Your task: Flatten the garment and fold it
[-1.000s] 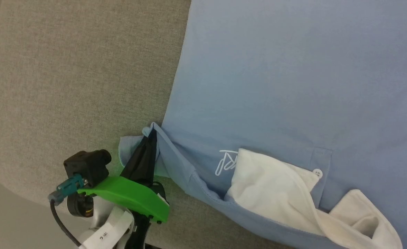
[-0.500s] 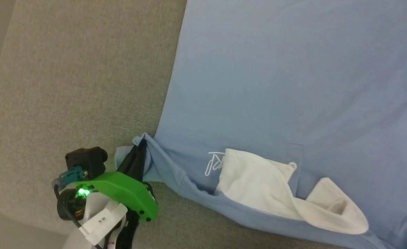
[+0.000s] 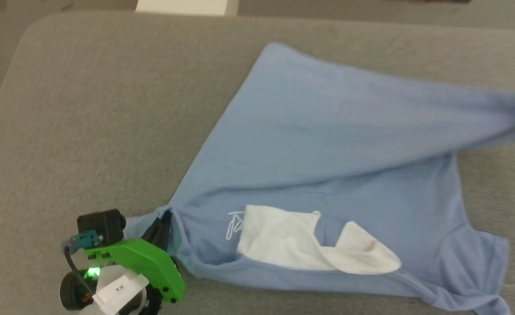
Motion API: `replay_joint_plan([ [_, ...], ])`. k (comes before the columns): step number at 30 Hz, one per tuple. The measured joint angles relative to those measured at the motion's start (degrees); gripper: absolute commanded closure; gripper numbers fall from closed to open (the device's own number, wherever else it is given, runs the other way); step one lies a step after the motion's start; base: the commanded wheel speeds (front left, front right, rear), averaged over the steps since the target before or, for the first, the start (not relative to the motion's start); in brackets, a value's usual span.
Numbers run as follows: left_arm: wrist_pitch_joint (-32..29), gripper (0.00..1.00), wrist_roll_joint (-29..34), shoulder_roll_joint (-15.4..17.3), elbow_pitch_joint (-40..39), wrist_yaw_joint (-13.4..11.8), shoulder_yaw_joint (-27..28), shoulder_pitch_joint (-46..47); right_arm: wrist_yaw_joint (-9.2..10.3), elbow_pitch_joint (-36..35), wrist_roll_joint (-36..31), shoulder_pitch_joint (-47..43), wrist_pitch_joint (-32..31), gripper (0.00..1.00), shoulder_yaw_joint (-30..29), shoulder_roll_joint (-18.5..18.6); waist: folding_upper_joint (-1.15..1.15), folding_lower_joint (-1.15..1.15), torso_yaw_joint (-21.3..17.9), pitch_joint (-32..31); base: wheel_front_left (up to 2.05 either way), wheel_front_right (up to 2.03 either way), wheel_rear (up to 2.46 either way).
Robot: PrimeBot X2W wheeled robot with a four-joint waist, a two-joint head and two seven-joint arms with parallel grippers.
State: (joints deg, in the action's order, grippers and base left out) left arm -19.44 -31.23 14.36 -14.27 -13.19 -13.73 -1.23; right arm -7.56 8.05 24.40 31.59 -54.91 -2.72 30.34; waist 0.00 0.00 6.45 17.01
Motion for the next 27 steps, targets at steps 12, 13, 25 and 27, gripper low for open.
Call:
replay_joint_plan([
  [12,-0.7,1.0,-0.6,0.5,1.4,-0.1,0.0,-0.8,0.0,-7.0,2.8,-30.3,1.4,1.0,-3.6,-8.9,0.0,0.0,-6.3,-7.4,0.0,0.0,0.0],
  [13,-0.7,1.0,-0.6,0.4,1.6,-0.1,-0.1,-0.8,-0.01,-6.8,2.8,-32.3,1.1,1.0,-3.2,-9.9,0.0,0.0,-6.5,-7.9,0.0,0.0,0.0],
  [25,-0.7,1.0,-2.1,0.3,2.5,-0.1,0.1,-0.8,0.0,-7.4,4.4,-38.6,2.7,0.02,-3.6,-16.4,0.0,0.0,-6.6,-8.9,0.0,0.0,0.0],
  [27,-0.7,1.0,-2.1,0.4,2.5,-0.5,0.2,-0.9,0.0,-9.0,4.9,-37.9,5.3,0.0,-4.5,-16.9,0.0,0.0,-6.7,-9.2,0.0,0.0,0.0],
])
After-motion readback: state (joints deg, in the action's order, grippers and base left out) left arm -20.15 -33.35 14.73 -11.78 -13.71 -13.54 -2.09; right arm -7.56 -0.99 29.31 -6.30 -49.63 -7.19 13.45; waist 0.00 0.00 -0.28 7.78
